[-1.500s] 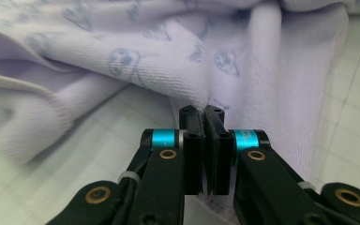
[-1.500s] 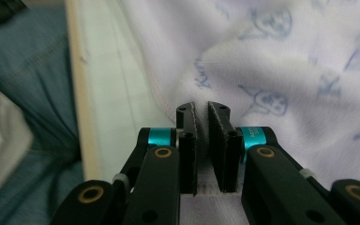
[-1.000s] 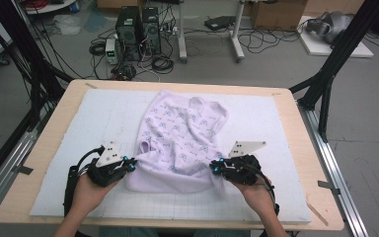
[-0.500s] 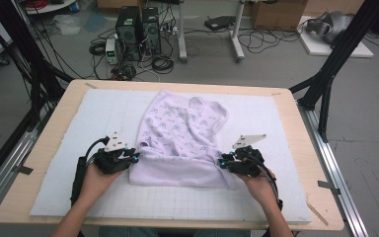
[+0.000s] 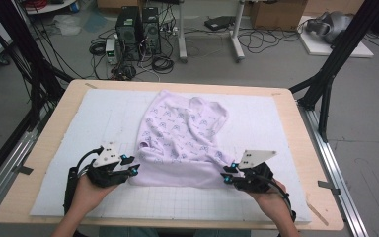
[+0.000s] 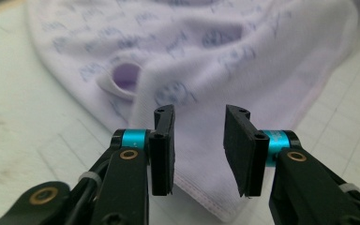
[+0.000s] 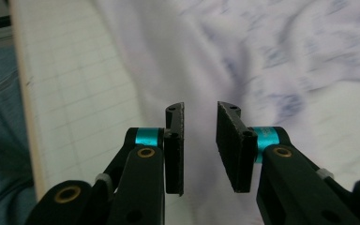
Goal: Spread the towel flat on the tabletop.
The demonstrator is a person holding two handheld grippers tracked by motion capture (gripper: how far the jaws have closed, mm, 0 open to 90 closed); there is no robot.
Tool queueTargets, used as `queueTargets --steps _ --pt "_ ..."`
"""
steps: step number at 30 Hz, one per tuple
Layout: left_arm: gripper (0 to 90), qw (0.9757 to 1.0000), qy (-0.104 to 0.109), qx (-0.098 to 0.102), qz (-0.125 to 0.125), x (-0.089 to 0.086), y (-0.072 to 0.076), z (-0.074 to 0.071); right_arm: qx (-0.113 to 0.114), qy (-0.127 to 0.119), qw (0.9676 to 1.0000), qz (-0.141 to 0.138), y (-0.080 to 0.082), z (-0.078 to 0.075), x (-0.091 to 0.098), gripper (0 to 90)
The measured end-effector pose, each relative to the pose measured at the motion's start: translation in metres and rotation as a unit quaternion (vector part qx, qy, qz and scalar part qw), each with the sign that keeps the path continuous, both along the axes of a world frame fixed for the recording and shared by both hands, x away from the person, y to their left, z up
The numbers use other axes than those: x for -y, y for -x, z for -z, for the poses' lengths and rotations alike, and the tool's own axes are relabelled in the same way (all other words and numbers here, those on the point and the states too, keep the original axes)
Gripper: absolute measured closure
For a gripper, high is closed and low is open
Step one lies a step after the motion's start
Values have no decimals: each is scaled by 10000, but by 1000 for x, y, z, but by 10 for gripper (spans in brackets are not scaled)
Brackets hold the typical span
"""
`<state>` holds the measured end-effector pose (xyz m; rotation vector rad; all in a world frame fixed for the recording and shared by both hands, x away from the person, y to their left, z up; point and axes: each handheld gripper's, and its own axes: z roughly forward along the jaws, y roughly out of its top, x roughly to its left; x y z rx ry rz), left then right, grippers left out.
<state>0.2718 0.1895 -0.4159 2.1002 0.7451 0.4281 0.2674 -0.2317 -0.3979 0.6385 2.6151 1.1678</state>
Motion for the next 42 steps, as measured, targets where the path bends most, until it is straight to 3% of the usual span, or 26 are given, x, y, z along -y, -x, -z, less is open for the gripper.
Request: queueTargets --steps 4,7,10,13,17,20,27,30,33,37,38,40,42 --pt "634 9995 -116 -242 157 8 -1 16 -203 235 9994 -124 -5 26 -11 676" --pt "646 9978 -368 -492 242 12 -6 26 -325 380 9987 -112 -9 39 -18 669" --pt "662 9982 -232 -515 219 10 -7 28 -399 248 9988 -122 -11 41 -17 723" --pt "762 9980 -262 -497 283 11 -6 27 -509 145 9983 -239 -10 43 -17 854" --pt "856 9974 -236 -544 415 11 -6 27 -514 156 9982 -257 -9 42 -17 877" --pt "871 9970 -237 -579 447 10 -5 24 -529 104 9981 -287 -9 40 -16 882" --pt "872 9981 -65 -354 503 1 16 4 -340 -182 9985 -389 9 18 -17 883" --pt "871 9981 33 -334 526 -6 35 -4 -236 -257 9982 -482 25 6 -19 883" --pt "872 9980 7 -241 577 -11 60 -11 -347 -289 9964 -721 42 -1 -19 882" --pt "868 9971 -6 -179 740 -20 92 -21 -573 -575 9906 -1097 73 -8 -17 858" --pt "853 9969 10 -161 765 -22 97 -22 -575 -658 9896 -1146 79 -11 -15 785" --pt "775 9971 20 -109 751 -25 97 -25 -463 -780 9905 -1030 82 -17 -11 757" --pt "736 9976 48 -75 694 -25 89 -23 -233 -633 9945 -802 75 -19 -7 725"
